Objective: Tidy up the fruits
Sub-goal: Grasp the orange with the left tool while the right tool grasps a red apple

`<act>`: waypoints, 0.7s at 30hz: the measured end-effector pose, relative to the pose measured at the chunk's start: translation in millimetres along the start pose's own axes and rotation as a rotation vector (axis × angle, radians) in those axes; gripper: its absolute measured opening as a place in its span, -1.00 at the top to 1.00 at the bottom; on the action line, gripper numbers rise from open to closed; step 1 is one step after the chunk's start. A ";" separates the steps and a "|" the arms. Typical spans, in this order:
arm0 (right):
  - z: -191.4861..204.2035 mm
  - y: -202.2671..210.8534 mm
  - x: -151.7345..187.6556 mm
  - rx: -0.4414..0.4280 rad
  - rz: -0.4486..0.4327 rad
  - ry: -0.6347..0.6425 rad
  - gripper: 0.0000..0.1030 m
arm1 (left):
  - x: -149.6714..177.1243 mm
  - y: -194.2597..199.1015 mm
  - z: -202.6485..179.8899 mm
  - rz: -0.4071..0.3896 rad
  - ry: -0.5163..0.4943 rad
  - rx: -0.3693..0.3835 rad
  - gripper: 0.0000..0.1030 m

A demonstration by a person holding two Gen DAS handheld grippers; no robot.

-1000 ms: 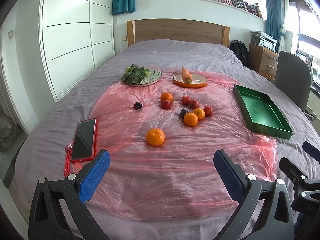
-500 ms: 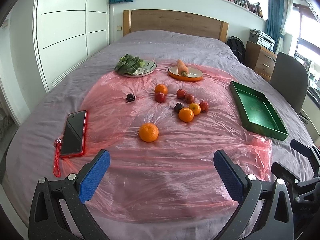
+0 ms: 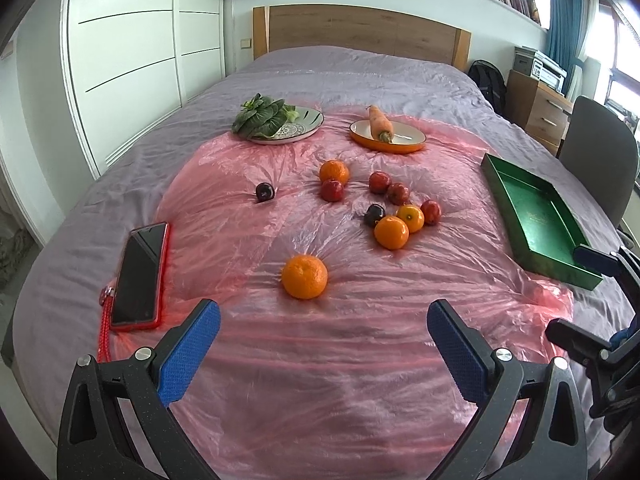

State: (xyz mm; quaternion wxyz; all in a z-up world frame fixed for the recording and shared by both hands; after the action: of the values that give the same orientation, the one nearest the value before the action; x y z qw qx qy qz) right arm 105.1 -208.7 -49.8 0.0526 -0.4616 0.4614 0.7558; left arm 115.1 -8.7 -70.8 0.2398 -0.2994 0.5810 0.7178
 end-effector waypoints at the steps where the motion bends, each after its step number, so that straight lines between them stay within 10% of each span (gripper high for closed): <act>1: -1.9 -4.5 0.2 -0.007 0.006 0.000 -1.00 | -0.8 -3.0 -2.0 0.003 -0.002 -0.001 -0.98; 21: -37.8 -55.5 -18.8 -0.074 0.096 0.046 -1.00 | -8.6 -56.5 -18.3 0.058 -0.044 -0.033 -0.97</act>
State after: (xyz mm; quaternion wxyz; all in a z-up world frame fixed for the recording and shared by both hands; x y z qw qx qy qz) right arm 168.3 -198.9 -77.4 -0.0118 -0.4579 0.4557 0.7632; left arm 163.0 -14.7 -106.3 0.2264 -0.2704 0.5722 0.7404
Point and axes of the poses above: each gripper's, at about its wrist camera, not at the fingertips, and y roughly against the way its jaws point, z to its left, x to its underside, the point moved 4 cm from there along -y, roughly the way its jaws point, and after that the axes turned 15 degrees about -x, right-handed, at the moved point
